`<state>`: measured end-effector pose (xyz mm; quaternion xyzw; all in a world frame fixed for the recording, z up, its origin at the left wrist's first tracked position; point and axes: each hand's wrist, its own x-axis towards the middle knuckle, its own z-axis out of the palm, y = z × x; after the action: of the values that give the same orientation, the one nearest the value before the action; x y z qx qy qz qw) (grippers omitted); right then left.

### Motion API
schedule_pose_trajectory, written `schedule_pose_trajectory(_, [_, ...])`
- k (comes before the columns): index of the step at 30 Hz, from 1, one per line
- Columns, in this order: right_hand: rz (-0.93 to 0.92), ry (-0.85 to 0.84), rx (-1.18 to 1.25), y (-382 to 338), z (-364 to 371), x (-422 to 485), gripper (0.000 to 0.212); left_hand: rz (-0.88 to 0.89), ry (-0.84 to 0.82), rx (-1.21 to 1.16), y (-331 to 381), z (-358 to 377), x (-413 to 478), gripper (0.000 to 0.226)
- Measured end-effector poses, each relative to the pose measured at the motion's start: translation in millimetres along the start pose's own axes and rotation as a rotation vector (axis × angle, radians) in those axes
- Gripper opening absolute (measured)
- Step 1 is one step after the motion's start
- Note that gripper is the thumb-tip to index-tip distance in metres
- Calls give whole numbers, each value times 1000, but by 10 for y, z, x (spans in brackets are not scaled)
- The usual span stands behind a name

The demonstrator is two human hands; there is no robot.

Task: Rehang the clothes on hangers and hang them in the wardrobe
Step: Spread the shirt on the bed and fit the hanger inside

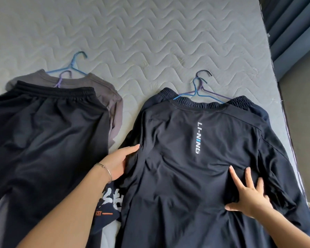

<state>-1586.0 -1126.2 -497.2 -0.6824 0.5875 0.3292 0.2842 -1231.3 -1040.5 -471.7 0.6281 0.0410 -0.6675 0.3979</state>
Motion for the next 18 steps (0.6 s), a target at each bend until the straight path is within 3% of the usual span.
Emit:
schedule_pose_trajectory(3, [5,0,0,7,25,21,121,85,-60,-241,183,-133,-4,34])
schedule_pose_trajectory(5, [7,-1,2,8,27,28,123,77,-62,-118,286,-170,3,27])
schedule_pose_trajectory(8, [11,12,5,9,24,35,125,128,56,281,467,-258,-1,37])
schedule_pose_trajectory(11, [3,20,14,9,31,35,125,96,169,869,690,-322,-32,73])
schedule_pose_trajectory(13, [-2,17,17,11,27,35,125,138,329,1290,797,-402,1,45])
schedule_pose_trajectory(15, [-6,15,15,15,28,39,125,140,419,1553,881,-473,7,18])
schedule_pose_trajectory(18, [-9,24,16,12,34,37,125,66,442,1775,955,-574,20,14])
